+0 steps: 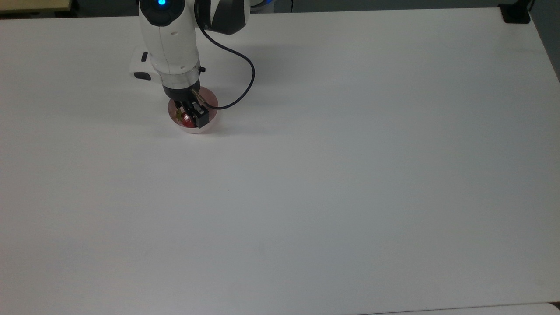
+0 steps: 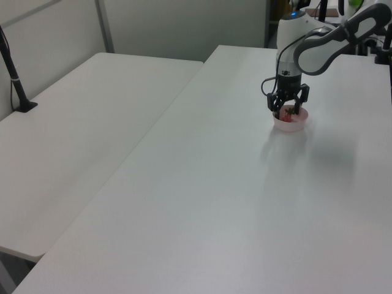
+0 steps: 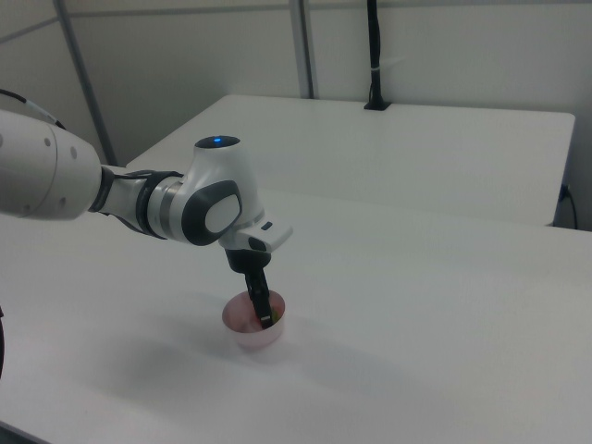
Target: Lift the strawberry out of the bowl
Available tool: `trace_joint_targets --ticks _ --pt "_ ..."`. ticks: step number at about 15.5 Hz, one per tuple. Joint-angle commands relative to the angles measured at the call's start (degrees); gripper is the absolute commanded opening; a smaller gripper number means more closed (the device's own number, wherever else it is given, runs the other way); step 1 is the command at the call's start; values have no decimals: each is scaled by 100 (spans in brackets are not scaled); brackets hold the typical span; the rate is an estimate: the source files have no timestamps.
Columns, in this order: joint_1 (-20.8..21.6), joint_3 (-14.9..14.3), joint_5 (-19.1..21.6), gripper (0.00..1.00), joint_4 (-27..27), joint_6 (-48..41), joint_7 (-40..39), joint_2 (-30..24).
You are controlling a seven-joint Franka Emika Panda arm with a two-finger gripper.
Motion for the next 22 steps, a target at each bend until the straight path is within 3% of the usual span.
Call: trace_joint_targets --ticks 1,5,10,22 --pt "56 -52 10 64 -106 242 115 -49" --pt "65 -52 2 42 -106 242 159 -23" --pt "65 -52 -16 25 -97 250 150 4" --pt "144 1 -25 20 -62 -320 1 -523"
